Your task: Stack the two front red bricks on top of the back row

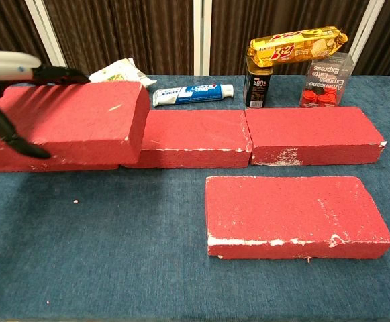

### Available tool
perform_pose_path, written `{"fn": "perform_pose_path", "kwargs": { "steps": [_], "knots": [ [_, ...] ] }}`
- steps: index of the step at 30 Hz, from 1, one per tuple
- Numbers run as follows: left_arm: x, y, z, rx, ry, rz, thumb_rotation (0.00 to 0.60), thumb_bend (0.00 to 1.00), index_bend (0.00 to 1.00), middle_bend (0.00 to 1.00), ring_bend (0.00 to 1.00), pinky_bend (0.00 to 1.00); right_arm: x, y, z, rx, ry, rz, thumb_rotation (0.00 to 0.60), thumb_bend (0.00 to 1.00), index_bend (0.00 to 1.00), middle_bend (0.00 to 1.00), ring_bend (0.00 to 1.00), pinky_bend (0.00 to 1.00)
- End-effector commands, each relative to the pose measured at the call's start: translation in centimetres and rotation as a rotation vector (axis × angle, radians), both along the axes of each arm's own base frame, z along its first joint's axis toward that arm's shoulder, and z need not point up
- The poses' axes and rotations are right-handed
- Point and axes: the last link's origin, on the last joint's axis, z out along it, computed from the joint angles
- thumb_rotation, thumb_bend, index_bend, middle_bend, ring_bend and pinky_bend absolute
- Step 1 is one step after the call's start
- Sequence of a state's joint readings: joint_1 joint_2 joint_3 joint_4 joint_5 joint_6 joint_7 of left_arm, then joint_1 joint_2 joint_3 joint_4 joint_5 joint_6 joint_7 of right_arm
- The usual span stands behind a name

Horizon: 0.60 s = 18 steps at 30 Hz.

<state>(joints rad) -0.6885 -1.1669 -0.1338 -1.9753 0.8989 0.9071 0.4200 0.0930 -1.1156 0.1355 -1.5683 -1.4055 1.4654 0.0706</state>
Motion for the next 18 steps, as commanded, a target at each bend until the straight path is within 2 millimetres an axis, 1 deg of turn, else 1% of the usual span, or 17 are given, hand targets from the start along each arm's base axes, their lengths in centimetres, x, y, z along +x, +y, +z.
{"fn": "perform_pose_path", "kwargs": {
  "steps": [1, 6, 9, 13, 18],
  "knots": [
    [1.3, 3.1, -0.9, -0.001, 0.006, -0.001, 0.6, 0.17, 0.06, 0.07, 0.04, 0.14, 0.2, 0.0, 0.2, -0.006, -0.002, 0.009, 0.6, 0.0, 0.0, 0.0, 0.0, 0.0],
    [2.0, 5.1, -3.2, -0.031, 0.032, 0.02, 0.6, 0.17, 0.06, 0.06, 0.04, 0.14, 0.5, -0.3, 0.4, -0.013, 0.001, 0.015, 0.6, 0.0, 0.0, 0.0, 0.0, 0.0],
    [2.5, 6.1, -4.0, -0.033, 0.036, 0.049, 0.6, 0.17, 0.06, 0.07, 0.04, 0.13, 0.7, -0.4, 0.3, -0.012, 0.001, 0.021, 0.6, 0.0, 0.0, 0.0, 0.0, 0.0],
    [3.2, 6.9, -4.7, -0.027, 0.042, 0.076, 0.6, 0.17, 0.06, 0.07, 0.04, 0.12, 0.6, -0.5, 0.3, -0.01, 0.003, 0.02, 0.6, 0.0, 0.0, 0.0, 0.0, 0.0],
    [3.5, 7.5, -5.0, -0.018, 0.076, 0.074, 0.6, 0.17, 0.06, 0.06, 0.04, 0.11, 0.5, -0.5, 0.4, -0.011, 0.003, 0.017, 0.6, 0.0, 0.0, 0.0, 0.0, 0.0]
  ]
}}
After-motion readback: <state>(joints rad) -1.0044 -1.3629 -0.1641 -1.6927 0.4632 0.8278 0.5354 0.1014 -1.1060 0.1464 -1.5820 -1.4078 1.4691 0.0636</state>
